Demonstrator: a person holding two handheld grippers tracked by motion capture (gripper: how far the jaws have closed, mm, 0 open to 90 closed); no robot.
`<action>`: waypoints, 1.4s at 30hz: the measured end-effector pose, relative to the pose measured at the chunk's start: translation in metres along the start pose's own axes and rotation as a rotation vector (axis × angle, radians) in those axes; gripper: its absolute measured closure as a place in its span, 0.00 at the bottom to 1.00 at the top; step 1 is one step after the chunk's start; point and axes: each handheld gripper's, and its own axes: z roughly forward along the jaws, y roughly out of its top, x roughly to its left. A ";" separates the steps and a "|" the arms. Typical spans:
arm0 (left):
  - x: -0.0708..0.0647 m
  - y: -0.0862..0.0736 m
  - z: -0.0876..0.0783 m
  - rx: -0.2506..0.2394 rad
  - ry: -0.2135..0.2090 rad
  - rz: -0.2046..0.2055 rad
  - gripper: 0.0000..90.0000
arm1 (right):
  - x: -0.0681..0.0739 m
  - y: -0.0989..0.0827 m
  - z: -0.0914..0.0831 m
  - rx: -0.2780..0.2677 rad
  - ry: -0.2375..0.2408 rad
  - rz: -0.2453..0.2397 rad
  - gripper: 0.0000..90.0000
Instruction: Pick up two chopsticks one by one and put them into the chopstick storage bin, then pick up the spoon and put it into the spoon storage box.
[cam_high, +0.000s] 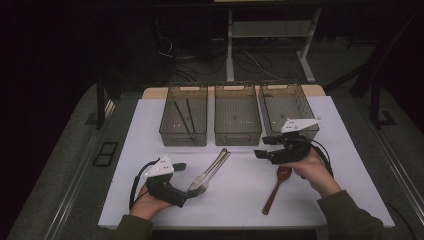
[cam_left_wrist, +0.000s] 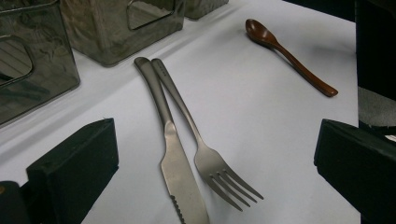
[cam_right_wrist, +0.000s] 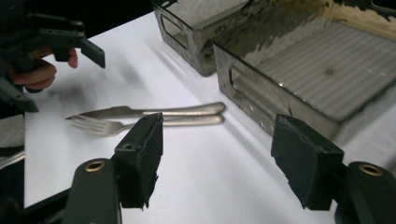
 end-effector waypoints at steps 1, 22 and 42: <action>0.000 0.000 0.000 -0.001 0.001 0.003 0.00 | 0.000 -0.004 -0.003 -0.003 0.002 0.002 0.37; -0.002 -0.003 -0.006 -0.005 0.018 -0.006 0.00 | 0.003 -0.073 -0.045 0.003 -0.057 0.034 0.41; -0.002 -0.001 0.002 0.010 0.022 0.008 0.00 | 0.023 -0.104 -0.035 0.165 0.027 -0.022 0.98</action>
